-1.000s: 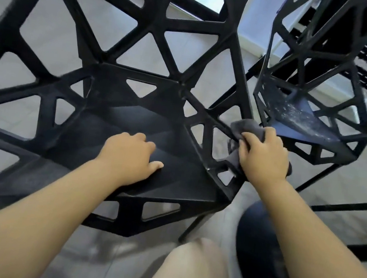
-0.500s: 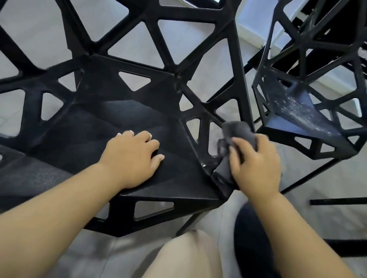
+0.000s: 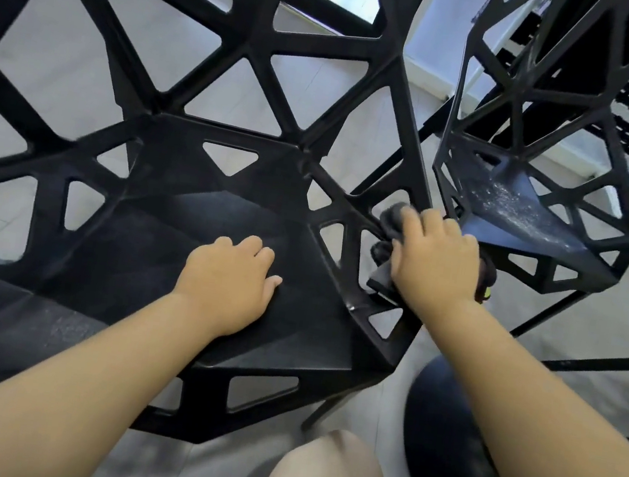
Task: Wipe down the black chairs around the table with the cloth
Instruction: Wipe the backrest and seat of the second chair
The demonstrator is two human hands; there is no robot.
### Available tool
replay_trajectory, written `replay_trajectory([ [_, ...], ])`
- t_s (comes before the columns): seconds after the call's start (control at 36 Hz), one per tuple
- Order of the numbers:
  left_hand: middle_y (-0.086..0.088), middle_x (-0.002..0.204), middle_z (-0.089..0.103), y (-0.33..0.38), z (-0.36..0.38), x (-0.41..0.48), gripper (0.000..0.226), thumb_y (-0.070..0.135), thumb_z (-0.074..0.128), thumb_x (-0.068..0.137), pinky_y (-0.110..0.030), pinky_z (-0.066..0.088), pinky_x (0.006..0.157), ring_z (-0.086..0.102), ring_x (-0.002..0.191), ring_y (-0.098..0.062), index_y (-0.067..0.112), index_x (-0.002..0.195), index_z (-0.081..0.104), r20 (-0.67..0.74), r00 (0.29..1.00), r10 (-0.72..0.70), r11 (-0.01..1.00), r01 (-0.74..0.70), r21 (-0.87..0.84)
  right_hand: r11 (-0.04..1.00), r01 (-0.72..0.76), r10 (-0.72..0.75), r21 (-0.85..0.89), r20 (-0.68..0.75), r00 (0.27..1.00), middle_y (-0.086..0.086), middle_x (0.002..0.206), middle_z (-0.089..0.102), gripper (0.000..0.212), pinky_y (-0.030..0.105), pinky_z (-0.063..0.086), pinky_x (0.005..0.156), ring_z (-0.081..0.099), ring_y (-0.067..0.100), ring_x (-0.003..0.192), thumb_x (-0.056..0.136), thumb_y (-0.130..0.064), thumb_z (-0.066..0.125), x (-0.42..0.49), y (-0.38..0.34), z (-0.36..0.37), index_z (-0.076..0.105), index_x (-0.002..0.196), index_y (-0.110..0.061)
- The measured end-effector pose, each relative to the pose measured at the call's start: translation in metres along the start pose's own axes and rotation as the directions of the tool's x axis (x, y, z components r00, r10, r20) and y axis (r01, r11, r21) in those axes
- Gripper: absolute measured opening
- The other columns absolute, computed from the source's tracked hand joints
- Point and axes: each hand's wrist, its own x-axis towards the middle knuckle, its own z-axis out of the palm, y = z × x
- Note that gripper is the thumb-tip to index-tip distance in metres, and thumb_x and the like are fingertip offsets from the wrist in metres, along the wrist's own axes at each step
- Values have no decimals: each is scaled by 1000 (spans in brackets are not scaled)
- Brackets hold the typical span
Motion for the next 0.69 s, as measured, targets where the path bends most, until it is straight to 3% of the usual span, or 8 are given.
replay_trajectory([
  [0.14, 6, 109, 54, -3, 9, -3, 48, 50, 26, 95, -28, 33, 54, 52, 83, -20, 22, 118, 57, -43, 999, -1, 1000, 0, -6, 999, 37, -33, -37, 97, 995, 13, 82, 62, 35, 33, 41, 58, 61, 32, 69, 61, -18, 81, 22, -30, 14, 65, 90, -7],
  [0.25, 4, 78, 60, -6, 16, -3, 54, 49, 27, 84, -24, 25, 40, 51, 55, -20, 18, 83, 71, -150, 988, 31, 998, -40, -57, 995, 95, -95, 32, 17, 995, 9, 70, 57, 29, 28, 29, 54, 55, 28, 56, 52, -12, 81, 38, -49, 24, 63, 74, -8],
  [0.33, 3, 75, 59, -7, 16, -3, 53, 49, 29, 82, -24, 22, 39, 49, 52, -20, 17, 78, 71, -180, 983, 34, 997, -46, -61, 979, 142, -137, 147, -40, 990, 12, 75, 58, 28, 30, 32, 51, 54, 32, 58, 60, -9, 78, 33, -43, 32, 66, 85, -5],
  [0.39, 3, 83, 60, -7, 13, -4, 53, 51, 28, 84, -24, 23, 41, 50, 57, -20, 20, 85, 71, -148, 989, 27, 998, -35, -55, 941, 227, -209, 251, -98, 973, 14, 79, 59, 25, 33, 39, 49, 55, 35, 60, 71, -11, 69, 24, -33, 33, 68, 95, -5],
  [0.44, 2, 103, 59, -6, 9, -5, 50, 53, 30, 89, -26, 29, 47, 53, 71, -21, 25, 105, 67, -83, 997, 4, 997, -10, -73, 880, 342, -325, 329, -107, 940, 11, 86, 63, 28, 37, 45, 50, 57, 35, 64, 81, -20, 54, 15, -27, 28, 68, 103, -10],
  [0.56, 4, 144, 36, -6, 6, -7, 50, 56, 23, 95, -28, 41, 69, 48, 108, -21, 38, 141, 34, -8, 999, -36, 996, 35, -78, 832, 451, -433, 323, -129, 892, 0, 95, 67, 33, 36, 46, 53, 59, 28, 68, 84, -30, 47, 10, -23, 23, 68, 108, -20],
  [0.64, 5, 151, 29, -5, 6, -6, 52, 55, 20, 96, -29, 43, 82, 43, 117, -21, 38, 145, 25, 11, 1000, -28, 997, 29, -78, 887, 405, -387, 222, -122, 914, 0, 92, 67, 27, 35, 44, 57, 58, 29, 69, 80, -23, 61, 25, -24, 33, 68, 105, -20],
  [0.69, 5, 151, 29, -6, 6, -6, 53, 54, 20, 96, -29, 43, 84, 43, 118, -21, 36, 146, 25, 20, 999, -25, 996, 27, -81, 954, 278, -274, 110, -53, 960, 0, 87, 66, 30, 36, 41, 61, 58, 30, 71, 70, -18, 73, 44, -32, 36, 68, 100, -21],
])
